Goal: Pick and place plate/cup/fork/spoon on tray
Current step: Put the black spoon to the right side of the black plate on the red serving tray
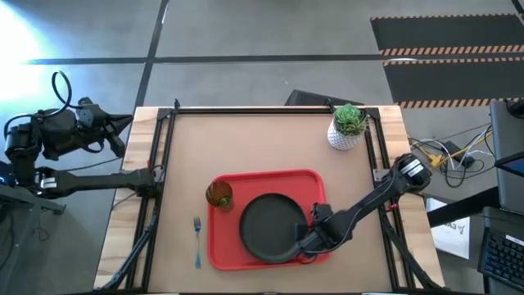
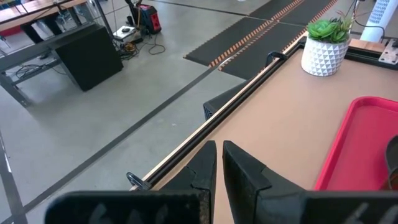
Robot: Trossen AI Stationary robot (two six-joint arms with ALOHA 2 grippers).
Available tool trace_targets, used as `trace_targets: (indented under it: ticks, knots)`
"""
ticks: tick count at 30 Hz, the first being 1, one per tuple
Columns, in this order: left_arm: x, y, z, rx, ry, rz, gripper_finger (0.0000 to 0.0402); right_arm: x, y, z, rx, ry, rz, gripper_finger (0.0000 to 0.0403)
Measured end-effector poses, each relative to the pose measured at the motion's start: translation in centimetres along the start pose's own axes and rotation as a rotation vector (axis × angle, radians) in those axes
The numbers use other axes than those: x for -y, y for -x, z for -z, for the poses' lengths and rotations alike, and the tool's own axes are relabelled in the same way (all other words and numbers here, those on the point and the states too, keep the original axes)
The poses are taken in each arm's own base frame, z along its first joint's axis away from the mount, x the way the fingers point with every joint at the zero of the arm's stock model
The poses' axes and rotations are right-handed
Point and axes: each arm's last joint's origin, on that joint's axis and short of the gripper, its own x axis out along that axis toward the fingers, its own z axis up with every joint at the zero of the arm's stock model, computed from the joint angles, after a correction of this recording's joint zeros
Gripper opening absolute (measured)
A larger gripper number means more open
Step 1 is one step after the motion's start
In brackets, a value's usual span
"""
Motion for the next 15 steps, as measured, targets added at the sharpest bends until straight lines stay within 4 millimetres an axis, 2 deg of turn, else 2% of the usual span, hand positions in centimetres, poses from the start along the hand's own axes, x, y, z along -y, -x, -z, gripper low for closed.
trace_targets:
  ticks: [15]
  knots:
    - [0.0, 0.0, 0.0, 0.000, 0.000, 0.000, 0.0011, -1.0, -2.8, 0.8, 0.009, 0.020, 0.007, 0.0008]
